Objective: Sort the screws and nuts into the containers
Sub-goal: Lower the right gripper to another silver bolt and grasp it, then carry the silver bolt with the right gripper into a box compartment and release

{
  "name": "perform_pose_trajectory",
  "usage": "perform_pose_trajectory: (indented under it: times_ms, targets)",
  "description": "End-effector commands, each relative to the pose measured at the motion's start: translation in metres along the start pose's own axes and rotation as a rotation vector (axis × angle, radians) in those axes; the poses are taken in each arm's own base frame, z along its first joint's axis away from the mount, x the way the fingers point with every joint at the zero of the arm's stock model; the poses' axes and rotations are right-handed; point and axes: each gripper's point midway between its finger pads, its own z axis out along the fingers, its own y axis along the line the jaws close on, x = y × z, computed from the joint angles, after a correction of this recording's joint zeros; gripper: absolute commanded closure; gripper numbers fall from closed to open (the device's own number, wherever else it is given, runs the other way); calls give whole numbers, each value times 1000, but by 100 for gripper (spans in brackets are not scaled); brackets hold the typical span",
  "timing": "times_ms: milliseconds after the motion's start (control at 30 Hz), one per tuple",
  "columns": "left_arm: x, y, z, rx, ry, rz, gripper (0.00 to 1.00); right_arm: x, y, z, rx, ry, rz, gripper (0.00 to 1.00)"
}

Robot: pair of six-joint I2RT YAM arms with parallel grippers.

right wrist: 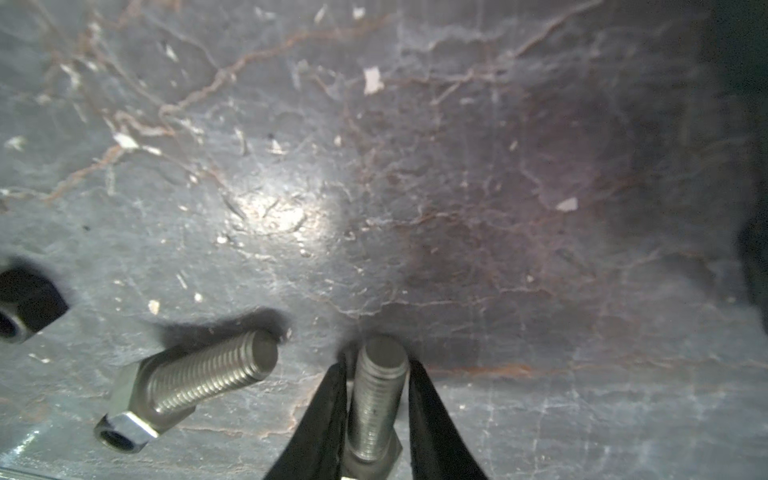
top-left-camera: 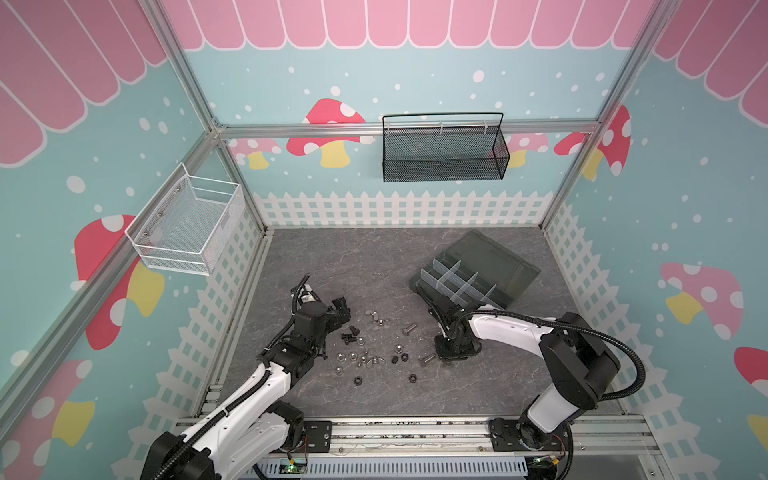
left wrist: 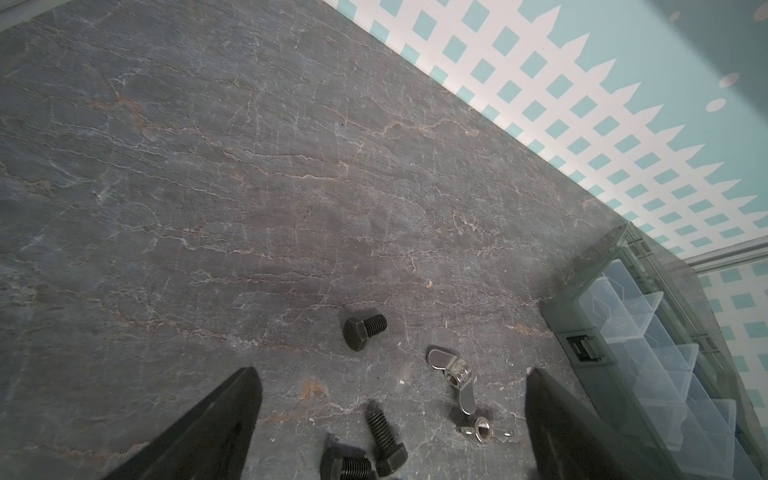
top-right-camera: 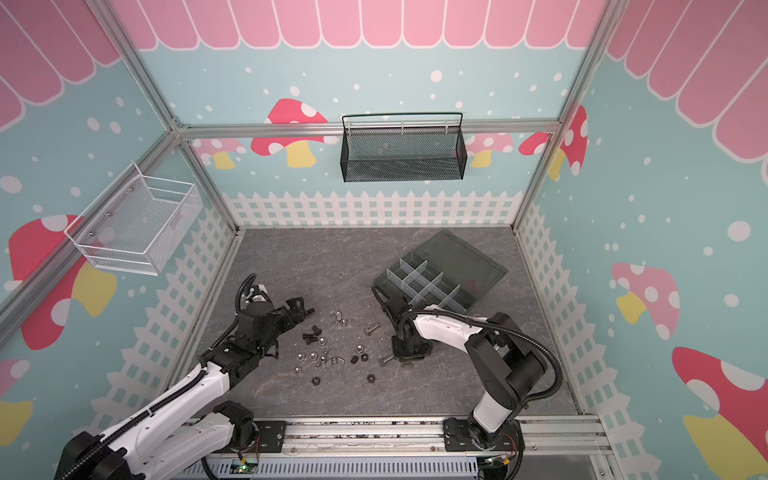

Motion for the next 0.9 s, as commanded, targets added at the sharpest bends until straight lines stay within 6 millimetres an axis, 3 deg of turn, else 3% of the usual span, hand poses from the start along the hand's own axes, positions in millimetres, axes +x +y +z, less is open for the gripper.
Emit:
perform_pose_trajectory:
  times_ms: [0, 267, 433, 867]
  targets:
    - [5, 10, 2, -34, 12, -12, 0, -1, 1, 7, 15, 12, -10, 76]
    - [0, 15, 2, -53, 7, -12, 0, -12, 3, -3, 24, -24, -52, 94]
    - [-3, 19, -1, -73, 8, -2, 0, -27, -4, -18, 93, -76, -94, 100]
    - [-10, 20, -8, -63, -18, 1, 0, -92, -43, -90, 285, -303, -97, 100]
